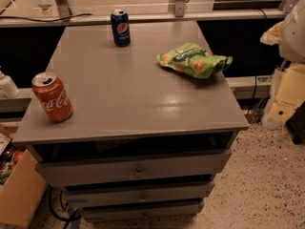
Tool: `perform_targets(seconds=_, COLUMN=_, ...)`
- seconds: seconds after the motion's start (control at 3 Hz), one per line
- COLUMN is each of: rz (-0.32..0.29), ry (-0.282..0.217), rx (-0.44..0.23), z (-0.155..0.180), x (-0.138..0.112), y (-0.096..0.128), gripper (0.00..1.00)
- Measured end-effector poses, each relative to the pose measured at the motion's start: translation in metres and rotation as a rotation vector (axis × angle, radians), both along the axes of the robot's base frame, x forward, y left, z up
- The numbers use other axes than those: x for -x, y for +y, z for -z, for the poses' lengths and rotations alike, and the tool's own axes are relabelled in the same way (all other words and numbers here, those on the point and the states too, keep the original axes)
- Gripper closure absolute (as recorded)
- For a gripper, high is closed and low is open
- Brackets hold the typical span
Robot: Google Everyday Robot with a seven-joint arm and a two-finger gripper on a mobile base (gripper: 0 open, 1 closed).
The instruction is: Move green rice chip bag near coke can
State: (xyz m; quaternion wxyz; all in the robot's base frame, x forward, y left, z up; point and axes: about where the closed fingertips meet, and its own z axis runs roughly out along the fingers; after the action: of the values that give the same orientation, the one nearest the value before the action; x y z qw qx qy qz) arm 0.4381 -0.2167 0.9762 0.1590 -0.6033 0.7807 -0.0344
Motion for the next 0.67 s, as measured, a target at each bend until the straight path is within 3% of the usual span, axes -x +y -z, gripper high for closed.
perform_targets(seconds=0.67, rz=-0.008, ry=-0.022, rx=-0.022, z=0.0022, x=-0.0073, y=-0.0001, gripper=0.00)
